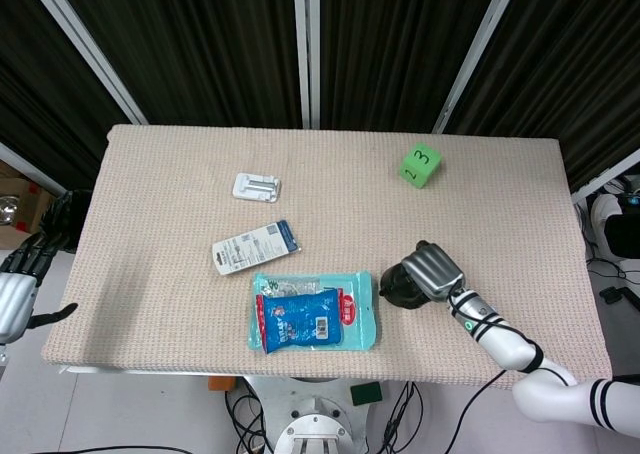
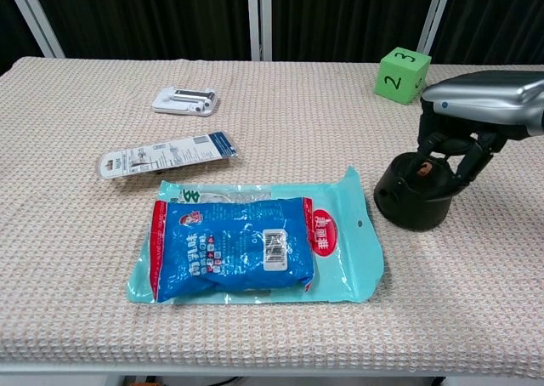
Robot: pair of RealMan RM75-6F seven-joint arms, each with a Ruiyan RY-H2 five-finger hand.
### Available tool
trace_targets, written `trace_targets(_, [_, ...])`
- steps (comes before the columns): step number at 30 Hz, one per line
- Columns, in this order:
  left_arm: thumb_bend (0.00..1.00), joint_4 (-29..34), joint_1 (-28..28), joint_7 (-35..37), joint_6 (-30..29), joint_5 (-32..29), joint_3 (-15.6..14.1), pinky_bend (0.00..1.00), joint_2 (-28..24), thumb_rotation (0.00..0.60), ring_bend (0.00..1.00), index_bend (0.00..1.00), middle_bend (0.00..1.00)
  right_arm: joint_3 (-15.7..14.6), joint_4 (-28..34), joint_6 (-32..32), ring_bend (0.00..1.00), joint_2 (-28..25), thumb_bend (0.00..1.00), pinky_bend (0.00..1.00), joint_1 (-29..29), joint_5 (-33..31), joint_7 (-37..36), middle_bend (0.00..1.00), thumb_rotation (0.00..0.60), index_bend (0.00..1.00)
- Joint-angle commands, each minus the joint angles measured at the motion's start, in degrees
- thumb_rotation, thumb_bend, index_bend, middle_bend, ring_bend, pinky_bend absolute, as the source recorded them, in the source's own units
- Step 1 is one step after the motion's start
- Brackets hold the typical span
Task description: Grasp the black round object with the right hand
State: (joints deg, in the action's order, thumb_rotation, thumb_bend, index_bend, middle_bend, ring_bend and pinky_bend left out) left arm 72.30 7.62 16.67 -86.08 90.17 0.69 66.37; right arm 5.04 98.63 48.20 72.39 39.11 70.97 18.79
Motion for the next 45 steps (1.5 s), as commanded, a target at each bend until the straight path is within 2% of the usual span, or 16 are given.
trace_targets(1, [0.03, 0.0, 0.0, 0.1, 0.0, 0.0, 0.0, 0.19, 0.0, 0.6, 0.01, 0.1, 0.07, 0.5, -0.4, 2.1, 0.84, 0.8, 0.01, 0.37, -0.6, 1.4, -1.5, 0.97, 0.472, 1.0])
trace_targets(6, [0.03, -0.2, 0.0, 0.4, 0.0, 0.0, 0.0, 0.19, 0.0, 0.6, 0.01, 0.1, 0.07, 0.7, -2.1, 7.4, 0.92, 2.5, 0.0, 0.45, -2.4, 5.6, -5.0, 1.0, 0.405, 1.0])
trace_targets(12, [0.03, -0.2, 0.1, 0.3, 0.0, 0.1, 0.0, 0.19, 0.0, 0.6, 0.01, 0.1, 0.07, 0.1, -5.8, 13.5, 1.0, 4.5, 0.0, 0.58, -4.3, 12.3, -10.2, 1.0, 0.396, 1.0])
trace_targets(16, [0.03, -0.1, 0.3, 0.1, 0.3, 0.1, 0.0, 0.19, 0.1, 0.6, 0.01, 0.1, 0.07, 0.0, -7.0, 15.7, 1.0, 4.9, 0.06, 0.64, -4.9, 14.7, -13.2, 1.0, 0.395, 1.0])
trace_targets(18, [0.03, -0.1, 0.3, 0.0, 0.3, 0.1, 0.0, 0.19, 0.1, 0.6, 0.01, 0.1, 0.07, 0.0, -7.4, 16.4, 1.0, 5.0, 0.13, 0.66, -5.0, 15.5, -14.1, 1.0, 0.396, 1.0])
trace_targets(24, [0.03, 0.0, 0.4, -0.2, 0.5, 0.0, 0.0, 0.19, 0.1, 0.6, 0.01, 0.1, 0.07, 0.0, -8.1, 17.2, 1.0, 4.8, 0.28, 0.68, -5.2, 16.6, -15.9, 1.0, 0.399, 1.0])
trace_targets(33, [0.03, 0.0, 0.4, -0.1, 0.5, -0.1, 0.0, 0.19, 0.1, 0.6, 0.01, 0.1, 0.07, 0.1, -8.6, 17.4, 1.0, 4.9, 0.43, 0.68, -5.1, 17.3, -17.1, 1.0, 0.401, 1.0])
trace_targets(39, [0.03, -0.1, 0.3, 0.0, 0.4, -0.2, 0.1, 0.19, 0.1, 0.6, 0.01, 0.1, 0.07, 0.2, -8.5, 17.4, 1.0, 4.8, 0.47, 0.69, -4.9, 17.8, -16.8, 1.0, 0.415, 1.0])
trace_targets(45, [0.03, -0.1, 0.3, 0.0, 0.3, -0.2, 0.1, 0.19, 0.1, 0.6, 0.01, 0.1, 0.07, 0.6, -8.3, 16.8, 1.0, 4.4, 0.48, 0.7, -4.2, 18.2, -15.9, 1.0, 0.471, 1.0])
